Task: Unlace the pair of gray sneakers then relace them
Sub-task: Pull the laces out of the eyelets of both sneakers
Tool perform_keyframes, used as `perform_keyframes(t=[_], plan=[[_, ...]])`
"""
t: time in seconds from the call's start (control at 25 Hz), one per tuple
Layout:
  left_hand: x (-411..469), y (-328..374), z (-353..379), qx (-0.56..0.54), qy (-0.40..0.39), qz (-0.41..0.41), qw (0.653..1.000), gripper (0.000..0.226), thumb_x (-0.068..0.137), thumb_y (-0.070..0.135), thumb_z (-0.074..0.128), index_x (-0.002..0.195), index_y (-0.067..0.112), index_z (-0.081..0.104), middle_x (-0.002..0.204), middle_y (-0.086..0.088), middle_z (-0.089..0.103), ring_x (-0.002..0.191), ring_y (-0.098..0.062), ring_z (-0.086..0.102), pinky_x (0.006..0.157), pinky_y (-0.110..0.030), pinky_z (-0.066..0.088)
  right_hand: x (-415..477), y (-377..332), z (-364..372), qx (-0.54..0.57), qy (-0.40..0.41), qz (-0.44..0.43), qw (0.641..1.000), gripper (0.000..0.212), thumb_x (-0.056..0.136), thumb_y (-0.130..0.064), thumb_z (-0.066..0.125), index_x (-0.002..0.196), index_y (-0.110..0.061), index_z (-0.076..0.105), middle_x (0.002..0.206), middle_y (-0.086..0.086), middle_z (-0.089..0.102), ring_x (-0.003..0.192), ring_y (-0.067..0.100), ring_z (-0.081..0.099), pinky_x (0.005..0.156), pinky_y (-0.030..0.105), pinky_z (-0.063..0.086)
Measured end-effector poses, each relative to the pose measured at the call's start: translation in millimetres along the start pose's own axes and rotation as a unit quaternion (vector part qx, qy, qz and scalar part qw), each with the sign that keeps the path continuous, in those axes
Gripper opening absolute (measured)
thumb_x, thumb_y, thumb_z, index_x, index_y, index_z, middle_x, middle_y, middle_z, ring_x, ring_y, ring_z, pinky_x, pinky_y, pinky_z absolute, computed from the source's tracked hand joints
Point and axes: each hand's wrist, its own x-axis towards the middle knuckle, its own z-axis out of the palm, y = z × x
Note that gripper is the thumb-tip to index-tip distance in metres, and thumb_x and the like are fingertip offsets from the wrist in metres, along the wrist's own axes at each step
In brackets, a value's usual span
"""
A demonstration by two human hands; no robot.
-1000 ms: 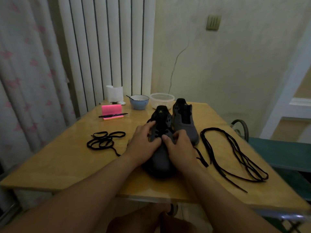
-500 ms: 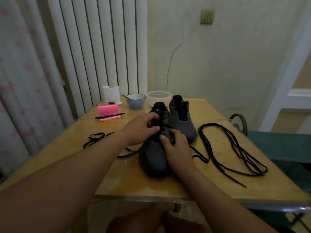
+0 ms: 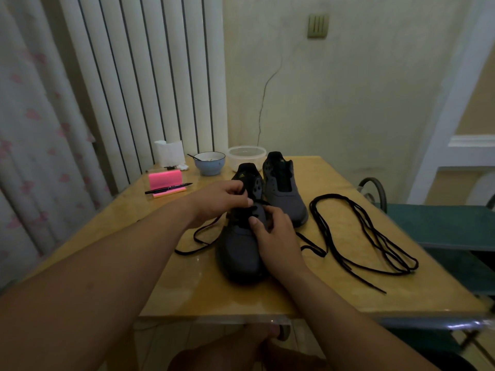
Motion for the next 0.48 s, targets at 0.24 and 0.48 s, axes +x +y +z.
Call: perform_keyframes(t=[0.24, 0.48], plan=[[-18, -7, -26, -0.161, 0.065, 0.02, 0.984, 0.02, 0.106, 0.028, 0.055, 0.098, 0.018, 0.072, 0.086, -0.001, 0.058, 0.081, -0.018, 0.054, 0.087, -0.04, 0.044, 3, 5, 2, 0.017, -0.004, 0.011, 1.0, 0.046, 0.101, -0.046, 0.062, 0.14, -0.025, 0.052, 0.126, -0.006, 0.053, 0.11, 0.008, 0.057, 0.086, 0.025, 0.048], [-8, 16, -19, -0.031, 0.196, 0.052, 0.979, 0.013, 0.105, 0.008, 0.056, 0.116, 0.015, 0.057, 0.107, -0.011, 0.073, 0.093, -0.027, 0.074, 0.076, -0.032, 0.062, 4, 6, 2, 0.016, -0.006, 0.012, 1.0, 0.042, 0.101, -0.047, 0.062, 0.137, -0.028, 0.052, 0.127, -0.007, 0.054, 0.109, 0.008, 0.056, 0.089, 0.028, 0.048]])
